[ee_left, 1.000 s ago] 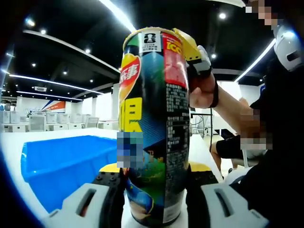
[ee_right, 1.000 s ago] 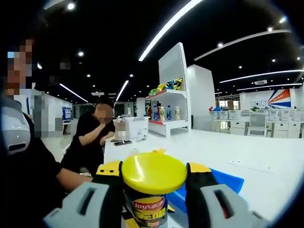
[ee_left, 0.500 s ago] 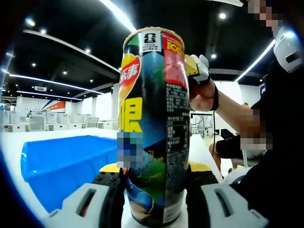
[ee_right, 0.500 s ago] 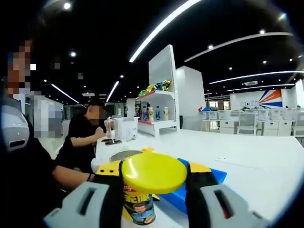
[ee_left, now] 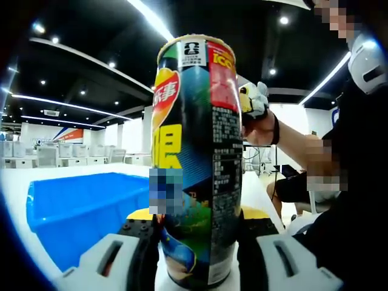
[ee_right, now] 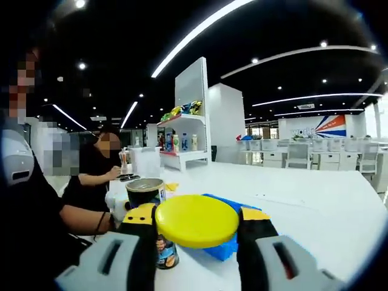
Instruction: Open the lid of the chip container on the table, take out the chips, place them into the box in front of the container, and close the lid
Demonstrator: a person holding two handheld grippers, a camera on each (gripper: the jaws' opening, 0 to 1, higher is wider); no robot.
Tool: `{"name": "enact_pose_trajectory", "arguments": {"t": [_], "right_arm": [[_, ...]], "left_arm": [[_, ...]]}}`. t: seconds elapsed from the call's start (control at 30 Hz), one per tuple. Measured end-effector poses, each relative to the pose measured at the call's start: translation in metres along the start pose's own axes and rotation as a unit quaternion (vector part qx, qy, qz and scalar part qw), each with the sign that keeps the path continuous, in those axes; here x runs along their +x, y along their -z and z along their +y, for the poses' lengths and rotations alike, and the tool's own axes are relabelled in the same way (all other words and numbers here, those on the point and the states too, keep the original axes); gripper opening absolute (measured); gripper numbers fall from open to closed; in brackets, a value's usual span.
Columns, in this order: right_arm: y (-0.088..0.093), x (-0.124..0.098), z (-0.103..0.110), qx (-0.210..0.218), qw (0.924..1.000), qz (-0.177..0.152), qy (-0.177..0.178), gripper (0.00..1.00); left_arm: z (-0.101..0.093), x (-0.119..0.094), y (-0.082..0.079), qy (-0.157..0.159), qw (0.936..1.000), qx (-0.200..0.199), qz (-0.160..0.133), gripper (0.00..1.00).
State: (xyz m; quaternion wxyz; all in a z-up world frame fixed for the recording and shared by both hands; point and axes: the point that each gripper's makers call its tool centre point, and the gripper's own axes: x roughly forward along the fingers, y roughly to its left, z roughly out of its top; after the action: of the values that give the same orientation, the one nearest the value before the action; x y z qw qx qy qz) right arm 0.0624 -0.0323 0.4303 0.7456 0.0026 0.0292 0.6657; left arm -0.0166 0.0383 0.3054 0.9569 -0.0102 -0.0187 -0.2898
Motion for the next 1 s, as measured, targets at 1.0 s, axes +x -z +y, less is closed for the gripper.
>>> {"name": "enact_pose_trajectory", "arguments": {"t": [1.0], "right_arm": [[0.058, -0.104, -0.105, 0.012, 0.9820, 0.008, 0.189, 0.51]], "left_arm": [[0.001, 0.000, 0.000, -0.001, 1.0000, 0.000, -0.001, 0.51]]}}
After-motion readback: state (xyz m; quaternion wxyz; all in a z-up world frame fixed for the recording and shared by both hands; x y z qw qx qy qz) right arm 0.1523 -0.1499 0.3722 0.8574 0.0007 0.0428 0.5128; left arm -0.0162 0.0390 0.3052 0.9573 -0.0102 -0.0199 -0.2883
